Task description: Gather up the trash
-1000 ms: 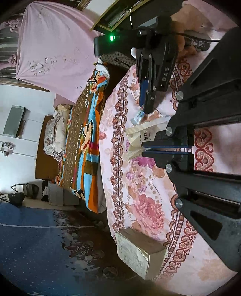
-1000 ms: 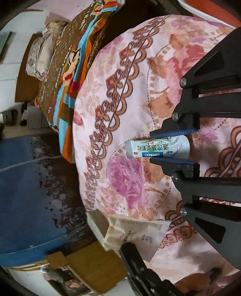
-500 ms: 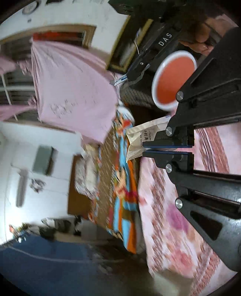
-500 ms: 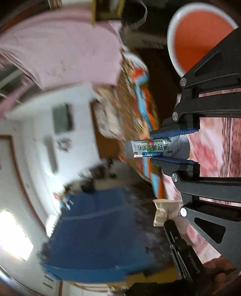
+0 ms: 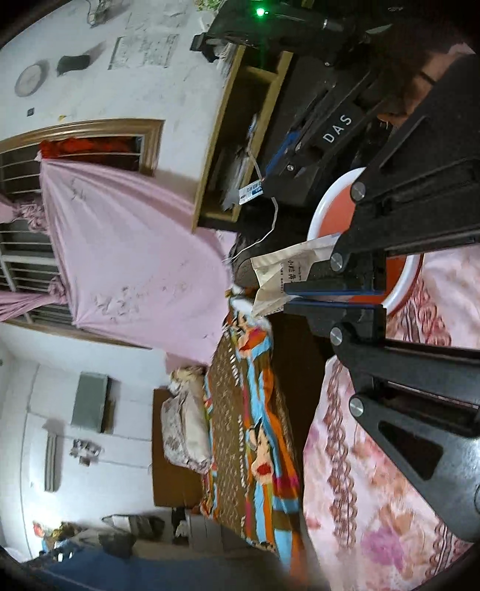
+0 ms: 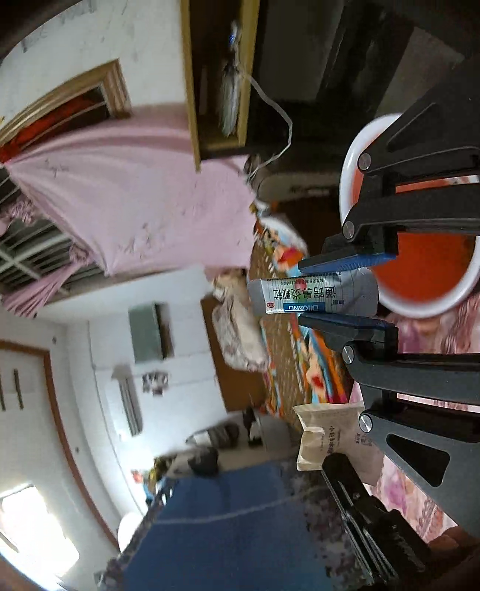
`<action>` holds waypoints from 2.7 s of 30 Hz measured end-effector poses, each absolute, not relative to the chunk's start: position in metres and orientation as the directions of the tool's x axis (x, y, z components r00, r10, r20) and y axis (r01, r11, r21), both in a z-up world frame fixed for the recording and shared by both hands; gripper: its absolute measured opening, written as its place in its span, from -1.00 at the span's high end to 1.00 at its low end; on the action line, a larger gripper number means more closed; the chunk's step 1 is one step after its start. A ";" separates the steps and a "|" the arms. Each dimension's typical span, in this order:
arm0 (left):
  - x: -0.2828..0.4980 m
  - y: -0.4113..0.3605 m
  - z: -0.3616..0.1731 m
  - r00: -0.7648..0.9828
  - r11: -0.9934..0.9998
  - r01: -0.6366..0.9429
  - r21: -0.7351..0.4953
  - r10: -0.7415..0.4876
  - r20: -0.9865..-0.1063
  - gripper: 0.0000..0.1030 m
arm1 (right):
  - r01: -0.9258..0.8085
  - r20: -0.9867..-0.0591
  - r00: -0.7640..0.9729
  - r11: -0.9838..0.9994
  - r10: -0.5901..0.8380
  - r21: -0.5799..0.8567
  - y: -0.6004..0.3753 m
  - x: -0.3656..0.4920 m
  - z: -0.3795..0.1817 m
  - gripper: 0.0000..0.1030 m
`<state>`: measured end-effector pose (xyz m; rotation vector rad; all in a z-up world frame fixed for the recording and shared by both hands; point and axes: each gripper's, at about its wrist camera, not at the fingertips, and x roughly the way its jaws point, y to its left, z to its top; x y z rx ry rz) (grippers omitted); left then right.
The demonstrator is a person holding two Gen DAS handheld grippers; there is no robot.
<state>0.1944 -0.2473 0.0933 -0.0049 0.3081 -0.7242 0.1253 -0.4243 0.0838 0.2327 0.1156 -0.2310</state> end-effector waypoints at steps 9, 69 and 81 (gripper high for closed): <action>0.204 -0.276 0.079 0.645 0.728 0.666 -0.164 -0.672 -0.364 1.00 | 0.310 -0.233 0.940 0.909 -0.249 0.278 -0.447 0.127 0.063 0.60; 0.072 -0.059 0.030 0.915 0.961 0.243 -0.131 -0.272 -0.299 -0.78 | 0.116 -0.130 0.986 0.987 -0.101 0.108 -0.292 0.004 0.033 -1.00; 0.064 -0.046 0.027 0.926 0.967 0.223 -0.124 -0.250 -0.283 -0.78 | 0.135 -0.098 0.987 0.986 -0.126 0.101 -0.289 -0.006 0.029 -1.00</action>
